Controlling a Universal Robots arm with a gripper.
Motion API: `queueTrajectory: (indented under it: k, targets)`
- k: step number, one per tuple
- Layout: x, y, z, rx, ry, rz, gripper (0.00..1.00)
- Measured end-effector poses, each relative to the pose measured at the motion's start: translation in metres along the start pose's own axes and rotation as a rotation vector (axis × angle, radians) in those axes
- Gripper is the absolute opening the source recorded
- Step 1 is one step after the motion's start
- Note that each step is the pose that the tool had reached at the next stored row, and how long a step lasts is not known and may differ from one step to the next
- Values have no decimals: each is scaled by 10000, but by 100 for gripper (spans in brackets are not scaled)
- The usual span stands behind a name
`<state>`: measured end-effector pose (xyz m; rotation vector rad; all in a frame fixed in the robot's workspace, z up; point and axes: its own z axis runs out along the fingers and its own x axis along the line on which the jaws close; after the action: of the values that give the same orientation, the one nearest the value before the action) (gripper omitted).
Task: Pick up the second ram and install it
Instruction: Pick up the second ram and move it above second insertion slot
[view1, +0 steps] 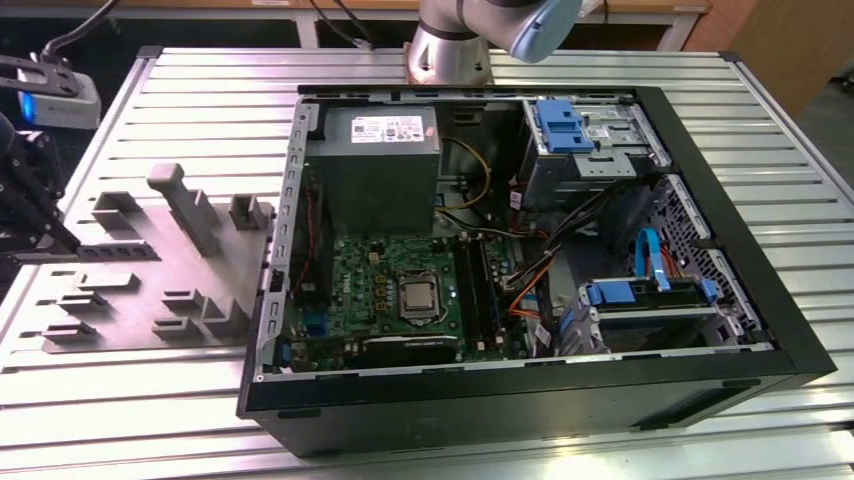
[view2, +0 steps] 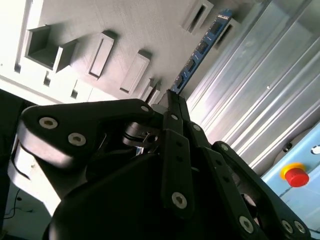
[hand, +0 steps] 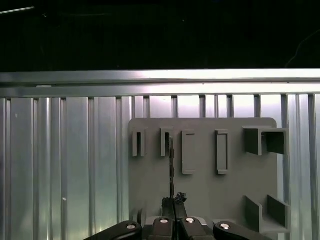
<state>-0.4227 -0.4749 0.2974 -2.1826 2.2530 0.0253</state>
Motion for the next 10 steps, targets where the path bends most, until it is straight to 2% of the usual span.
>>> queueTrajectory:
  k: [10]
  targets:
    - [-4,2,-290,3,-4,29,11]
